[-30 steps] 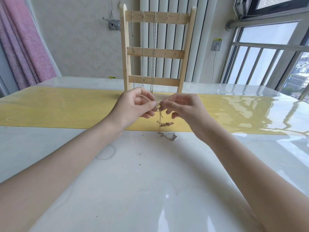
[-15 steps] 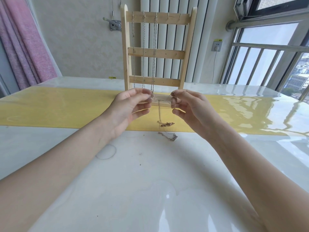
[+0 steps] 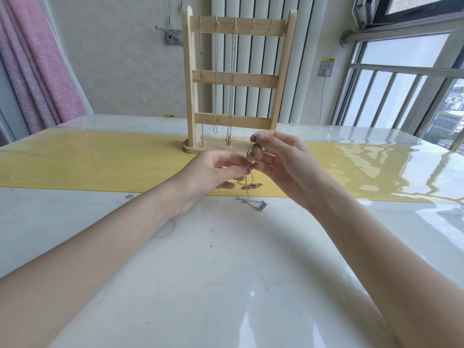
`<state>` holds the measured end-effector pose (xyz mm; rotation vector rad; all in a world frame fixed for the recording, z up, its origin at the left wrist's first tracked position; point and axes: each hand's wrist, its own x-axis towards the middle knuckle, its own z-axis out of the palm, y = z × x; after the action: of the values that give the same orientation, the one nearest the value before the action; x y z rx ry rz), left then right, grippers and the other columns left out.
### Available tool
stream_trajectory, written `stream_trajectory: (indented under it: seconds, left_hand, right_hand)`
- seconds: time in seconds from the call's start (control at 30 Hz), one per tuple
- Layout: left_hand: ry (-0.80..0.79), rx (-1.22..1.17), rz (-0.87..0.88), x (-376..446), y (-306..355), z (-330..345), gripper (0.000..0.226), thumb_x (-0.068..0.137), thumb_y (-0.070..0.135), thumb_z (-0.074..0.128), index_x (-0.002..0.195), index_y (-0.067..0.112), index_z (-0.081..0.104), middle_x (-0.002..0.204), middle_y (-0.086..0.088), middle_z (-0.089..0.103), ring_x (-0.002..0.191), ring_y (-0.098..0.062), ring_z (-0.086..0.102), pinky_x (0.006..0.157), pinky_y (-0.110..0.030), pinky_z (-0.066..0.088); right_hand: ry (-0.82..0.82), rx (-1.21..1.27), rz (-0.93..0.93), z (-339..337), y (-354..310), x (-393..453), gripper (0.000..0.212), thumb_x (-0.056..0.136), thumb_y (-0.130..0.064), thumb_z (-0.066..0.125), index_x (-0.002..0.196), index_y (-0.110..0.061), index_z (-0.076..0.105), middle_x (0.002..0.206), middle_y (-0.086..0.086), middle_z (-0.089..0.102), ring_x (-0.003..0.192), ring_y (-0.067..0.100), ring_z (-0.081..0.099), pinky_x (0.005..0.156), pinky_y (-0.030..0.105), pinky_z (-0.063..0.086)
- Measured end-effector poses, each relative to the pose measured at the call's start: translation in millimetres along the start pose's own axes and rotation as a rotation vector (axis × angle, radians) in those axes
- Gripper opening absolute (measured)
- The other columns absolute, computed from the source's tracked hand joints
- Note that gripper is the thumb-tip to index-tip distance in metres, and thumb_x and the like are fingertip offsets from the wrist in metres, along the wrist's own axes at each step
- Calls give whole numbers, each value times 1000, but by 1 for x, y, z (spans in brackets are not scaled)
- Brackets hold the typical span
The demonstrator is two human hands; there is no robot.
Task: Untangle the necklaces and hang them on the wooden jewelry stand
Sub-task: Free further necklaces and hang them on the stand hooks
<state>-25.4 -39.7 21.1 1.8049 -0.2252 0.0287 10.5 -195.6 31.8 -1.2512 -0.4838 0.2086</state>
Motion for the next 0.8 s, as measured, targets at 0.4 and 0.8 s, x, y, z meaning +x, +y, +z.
stream_trajectory:
  seconds: [0.4, 0.8]
  left_hand:
    - [70, -98, 36, 0, 1, -1, 7, 84, 4, 65, 83, 11, 65, 64, 6, 69, 58, -1, 61, 59, -12, 50]
    - [151, -83, 22, 3, 0, -5, 12, 90, 15, 60, 78, 14, 64, 61, 9, 63, 57, -1, 56, 56, -14, 48]
  right_hand:
    - [95, 7, 3, -10, 2, 2, 13, 94, -9, 53, 82, -9, 58, 61, -1, 48, 59, 13, 52, 59, 21, 42]
    - [0, -351, 3, -9, 10, -2, 11, 86, -9, 66, 85, 1, 70, 57, 0, 46, 51, 10, 41, 58, 22, 38]
